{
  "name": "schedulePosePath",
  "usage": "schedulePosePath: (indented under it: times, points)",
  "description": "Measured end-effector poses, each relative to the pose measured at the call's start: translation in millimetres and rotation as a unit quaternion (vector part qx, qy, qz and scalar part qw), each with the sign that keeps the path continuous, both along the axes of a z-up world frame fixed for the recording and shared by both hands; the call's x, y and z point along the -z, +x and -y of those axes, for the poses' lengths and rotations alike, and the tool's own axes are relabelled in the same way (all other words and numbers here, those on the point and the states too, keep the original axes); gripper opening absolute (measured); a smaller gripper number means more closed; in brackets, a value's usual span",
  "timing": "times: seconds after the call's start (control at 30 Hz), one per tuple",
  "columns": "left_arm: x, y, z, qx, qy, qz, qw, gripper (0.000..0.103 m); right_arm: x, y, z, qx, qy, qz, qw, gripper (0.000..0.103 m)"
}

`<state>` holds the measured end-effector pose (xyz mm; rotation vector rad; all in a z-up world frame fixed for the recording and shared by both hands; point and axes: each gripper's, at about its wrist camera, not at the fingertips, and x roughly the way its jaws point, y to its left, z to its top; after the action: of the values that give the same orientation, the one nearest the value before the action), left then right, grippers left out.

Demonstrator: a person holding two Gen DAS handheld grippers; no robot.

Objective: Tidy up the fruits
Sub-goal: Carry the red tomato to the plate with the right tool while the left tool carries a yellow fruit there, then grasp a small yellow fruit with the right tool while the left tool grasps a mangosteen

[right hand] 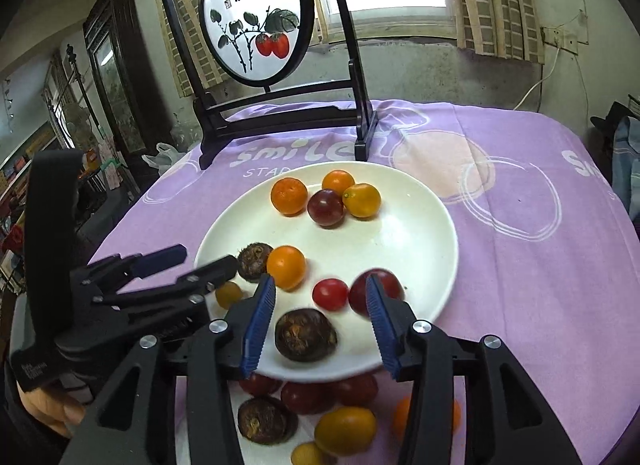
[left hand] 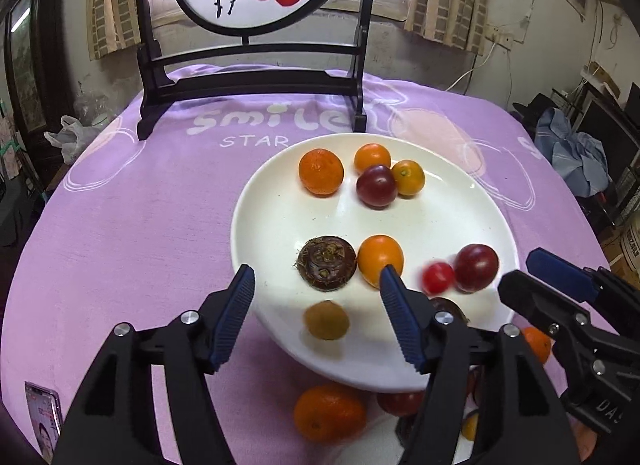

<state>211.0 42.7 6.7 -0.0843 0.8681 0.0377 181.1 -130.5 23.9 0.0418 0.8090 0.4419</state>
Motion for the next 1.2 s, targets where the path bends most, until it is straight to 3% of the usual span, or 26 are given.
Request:
schedulePosePath:
  times: [0.27,0.57,0.9,1.2]
  points:
    - [-19.8,-51.1,2.2,-0.004,-0.003,0.022,0.9997,0.081,-2.2,-44.3,24.4,0.009,-0.003,0.002,1.0,0.054]
    - [-6.8,-101.3,14.1,0.009,0.006,0.021,0.9997,0.084,24.9,-90.2,23.8,-0.004,-0.038,-0.015,0.999,0.054]
    - [23.9,-102.8,3.3,0.009,-0.012,-0.013,0.9998,0.084,50.1,-99.8,8.6,-0.026,-0.083,-0.036,0.996,0.052]
    - [40.6,-96.8,-3.4,0.013,-0.034,-0.038,0.9986,0.084,68.9,-84.2,-9.3,-0.03,-0.11,-0.053,0.992,0.04]
